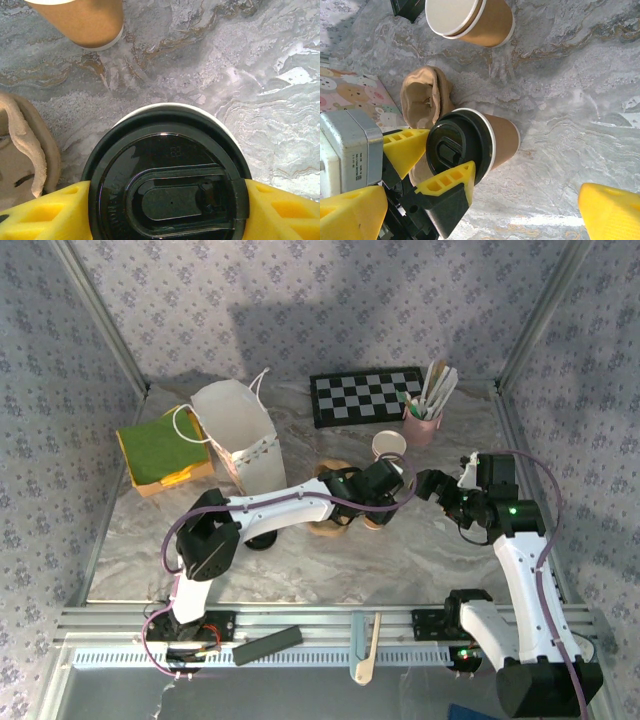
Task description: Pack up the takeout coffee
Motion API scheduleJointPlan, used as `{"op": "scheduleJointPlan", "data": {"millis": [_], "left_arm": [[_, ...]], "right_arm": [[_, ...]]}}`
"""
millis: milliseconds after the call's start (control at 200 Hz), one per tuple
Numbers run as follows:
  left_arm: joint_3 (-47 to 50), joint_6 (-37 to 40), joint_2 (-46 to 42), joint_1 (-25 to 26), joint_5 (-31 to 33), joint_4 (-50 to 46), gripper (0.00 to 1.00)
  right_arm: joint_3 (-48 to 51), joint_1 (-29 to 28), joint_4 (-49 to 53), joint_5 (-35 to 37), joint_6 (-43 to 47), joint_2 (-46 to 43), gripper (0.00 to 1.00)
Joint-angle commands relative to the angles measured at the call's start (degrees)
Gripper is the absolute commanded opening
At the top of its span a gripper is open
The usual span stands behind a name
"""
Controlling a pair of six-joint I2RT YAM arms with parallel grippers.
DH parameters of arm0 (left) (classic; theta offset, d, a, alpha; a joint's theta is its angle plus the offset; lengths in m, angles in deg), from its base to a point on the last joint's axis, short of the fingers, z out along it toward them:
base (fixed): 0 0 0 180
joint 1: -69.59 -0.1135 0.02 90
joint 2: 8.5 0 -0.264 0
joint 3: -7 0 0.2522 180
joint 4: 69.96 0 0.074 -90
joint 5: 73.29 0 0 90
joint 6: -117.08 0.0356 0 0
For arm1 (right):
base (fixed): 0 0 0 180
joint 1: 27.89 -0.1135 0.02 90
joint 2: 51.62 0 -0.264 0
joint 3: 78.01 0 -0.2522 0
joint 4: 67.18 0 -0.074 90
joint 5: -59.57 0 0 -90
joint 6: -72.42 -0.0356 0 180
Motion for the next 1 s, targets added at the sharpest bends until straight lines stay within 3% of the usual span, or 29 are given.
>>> {"op": "scheduleJointPlan", "data": {"millis": [0,695,995], "left_arm": [[-2.51,1.1,1.12,0.57,0.61,-0.62,0.65],[-2.48,0.99,2.76,0.75,0.43,-1.77,0.65],[-4.36,2.48,1.82,1.46,4.19,-3.83,0.65]], "right_arm": [[0.47,-0.32,-0.57,-0.07,0.41,0.11,1.0],[0.91,-0.49,-1.03,-0.24,0.06,0.21,1.0],[1.27,-0.73,-1.54,-0.33,-0.29,0.27,1.0]]}}
